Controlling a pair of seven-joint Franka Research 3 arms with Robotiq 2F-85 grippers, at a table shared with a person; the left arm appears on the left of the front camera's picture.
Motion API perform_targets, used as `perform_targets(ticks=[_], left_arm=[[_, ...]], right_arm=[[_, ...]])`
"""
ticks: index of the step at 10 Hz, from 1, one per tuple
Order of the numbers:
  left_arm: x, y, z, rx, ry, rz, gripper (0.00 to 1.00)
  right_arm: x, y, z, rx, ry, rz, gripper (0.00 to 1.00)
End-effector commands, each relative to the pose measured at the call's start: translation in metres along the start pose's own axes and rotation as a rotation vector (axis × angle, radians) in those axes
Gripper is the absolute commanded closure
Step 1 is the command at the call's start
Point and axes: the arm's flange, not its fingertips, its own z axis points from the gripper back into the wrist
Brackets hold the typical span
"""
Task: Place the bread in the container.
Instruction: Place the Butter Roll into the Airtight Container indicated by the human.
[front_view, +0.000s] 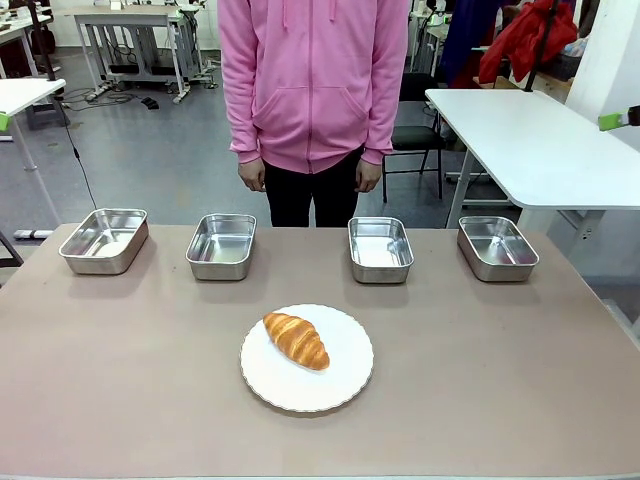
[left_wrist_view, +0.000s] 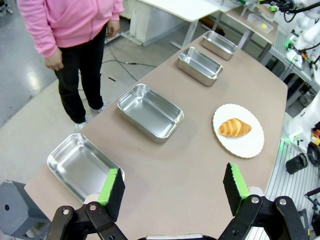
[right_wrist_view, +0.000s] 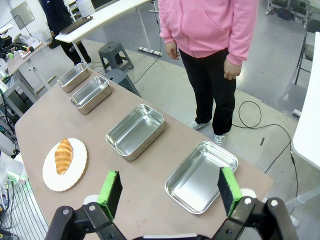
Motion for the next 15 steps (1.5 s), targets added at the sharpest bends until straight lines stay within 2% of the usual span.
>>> perform_targets(ticks=[1,15], left_arm=[[0.0005,-0.001,0.0005,0.0,-0.002,-0.005,0.0],[0.0005,-0.001,0.0005,0.0,-0.002,-0.005,0.0]], right_arm=[[0.0003,0.0015,-0.0005,0.006,-0.01,0.002,0.0],[0.0003,0.0015,-0.0005,0.006,-0.01,0.002,0.0]])
